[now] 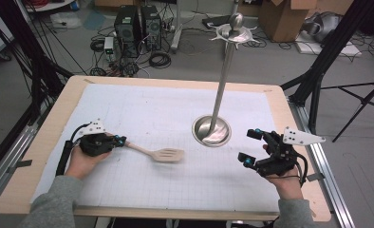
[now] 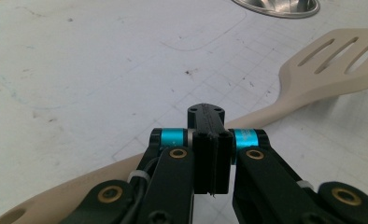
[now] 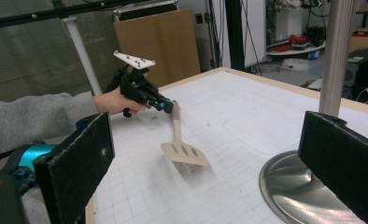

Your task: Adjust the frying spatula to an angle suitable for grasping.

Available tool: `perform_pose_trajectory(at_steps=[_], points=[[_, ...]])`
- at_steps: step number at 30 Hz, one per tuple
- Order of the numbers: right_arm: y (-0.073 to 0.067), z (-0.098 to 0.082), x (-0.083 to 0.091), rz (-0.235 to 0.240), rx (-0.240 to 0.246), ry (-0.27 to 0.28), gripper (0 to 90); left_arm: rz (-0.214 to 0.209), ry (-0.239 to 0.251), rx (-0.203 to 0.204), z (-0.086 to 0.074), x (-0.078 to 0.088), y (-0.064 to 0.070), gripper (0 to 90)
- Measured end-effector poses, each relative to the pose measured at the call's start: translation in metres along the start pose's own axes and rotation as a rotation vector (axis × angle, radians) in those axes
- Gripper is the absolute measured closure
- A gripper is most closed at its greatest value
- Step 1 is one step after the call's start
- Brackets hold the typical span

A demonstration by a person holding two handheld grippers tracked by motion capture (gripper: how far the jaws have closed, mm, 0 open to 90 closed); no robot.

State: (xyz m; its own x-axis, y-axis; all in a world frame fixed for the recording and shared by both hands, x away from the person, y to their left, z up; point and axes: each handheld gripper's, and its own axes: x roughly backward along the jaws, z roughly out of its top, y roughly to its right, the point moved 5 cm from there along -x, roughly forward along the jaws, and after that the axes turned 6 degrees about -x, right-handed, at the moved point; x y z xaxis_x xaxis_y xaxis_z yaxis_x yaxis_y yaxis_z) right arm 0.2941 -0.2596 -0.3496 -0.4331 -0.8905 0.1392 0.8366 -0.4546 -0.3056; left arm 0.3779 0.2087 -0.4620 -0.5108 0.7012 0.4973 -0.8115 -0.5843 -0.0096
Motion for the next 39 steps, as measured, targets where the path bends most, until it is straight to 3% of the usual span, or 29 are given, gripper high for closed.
perform_pose_trajectory(at_steps=[4,12,18,25,33,39], points=[[-0.001,0.0,0.002,0.0,0.006,0.003,2.5,0.003,-0.012,-0.004,0.006,-0.01,0.005,89.7],[-0.003,-0.002,0.01,-0.014,0.001,0.008,2.6,-0.04,-0.022,-0.024,0.017,-0.034,0.019,89.7],[-0.004,-0.003,0.016,-0.026,0.007,0.013,2.6,-0.051,-0.044,-0.032,0.019,-0.046,0.022,89.7],[-0.005,-0.004,0.021,-0.035,-0.003,0.017,2.5,-0.053,-0.051,-0.023,0.018,-0.05,0.023,89.7],[-0.005,-0.005,0.021,-0.035,-0.005,0.012,2.5,-0.058,-0.125,-0.026,0.013,-0.056,0.024,89.7],[-0.004,-0.004,0.02,-0.033,0.0,0.012,2.6,-0.065,-0.141,-0.02,0.013,-0.056,0.026,89.9]])
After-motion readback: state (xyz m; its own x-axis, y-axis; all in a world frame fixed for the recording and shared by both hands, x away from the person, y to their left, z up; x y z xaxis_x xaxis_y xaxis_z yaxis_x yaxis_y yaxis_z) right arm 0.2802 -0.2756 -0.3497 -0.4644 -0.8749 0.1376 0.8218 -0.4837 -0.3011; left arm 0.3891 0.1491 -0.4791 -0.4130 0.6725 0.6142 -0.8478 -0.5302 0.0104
